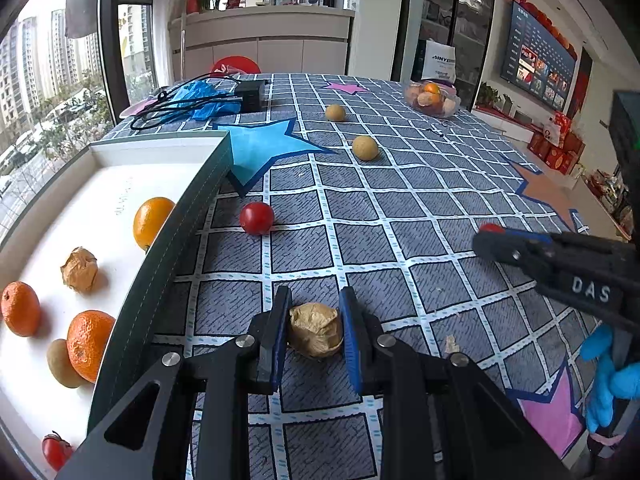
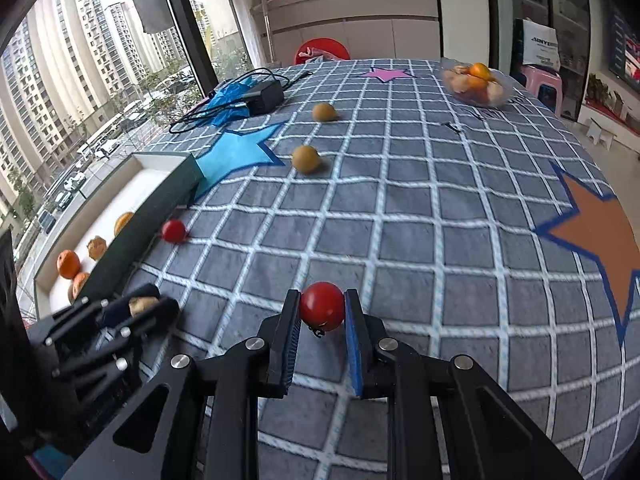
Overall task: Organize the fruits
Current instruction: 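Hold the tan fruit in the left gripper and the tomato in the right gripper above the table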
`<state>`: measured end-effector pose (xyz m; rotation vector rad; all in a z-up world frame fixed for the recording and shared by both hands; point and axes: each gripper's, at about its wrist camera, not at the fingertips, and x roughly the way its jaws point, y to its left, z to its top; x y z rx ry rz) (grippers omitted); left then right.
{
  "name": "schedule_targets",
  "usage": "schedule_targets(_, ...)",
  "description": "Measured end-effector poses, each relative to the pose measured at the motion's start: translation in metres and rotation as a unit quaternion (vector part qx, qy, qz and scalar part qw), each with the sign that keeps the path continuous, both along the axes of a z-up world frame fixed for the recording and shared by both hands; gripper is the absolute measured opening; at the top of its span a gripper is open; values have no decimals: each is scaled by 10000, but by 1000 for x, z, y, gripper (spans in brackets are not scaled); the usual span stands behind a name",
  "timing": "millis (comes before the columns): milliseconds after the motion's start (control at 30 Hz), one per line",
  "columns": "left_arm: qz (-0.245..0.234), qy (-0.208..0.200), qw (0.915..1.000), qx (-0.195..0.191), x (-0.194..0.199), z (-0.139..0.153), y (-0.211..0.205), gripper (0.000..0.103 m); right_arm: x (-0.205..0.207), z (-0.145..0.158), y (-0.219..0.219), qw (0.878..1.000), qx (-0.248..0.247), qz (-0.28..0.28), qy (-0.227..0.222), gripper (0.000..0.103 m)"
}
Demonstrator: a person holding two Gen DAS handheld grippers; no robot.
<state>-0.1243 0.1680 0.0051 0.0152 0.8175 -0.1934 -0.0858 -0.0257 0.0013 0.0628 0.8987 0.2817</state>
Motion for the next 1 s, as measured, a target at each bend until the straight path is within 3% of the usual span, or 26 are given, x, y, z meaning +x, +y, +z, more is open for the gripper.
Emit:
schedule_targets(333,1,2,10000,-7,0,0,0,27,-9,-5,-5,10000,27,-64,12,22)
schedule_targets(700,2,-1,10000,2,0,0,0,27,-19,-9,-5,9995,-50,-139,-268,22)
schedule_targets(1000,4,-12,10000,39,0,0,-1,27,-20,-11,-20,9985,418,-264,-256,22)
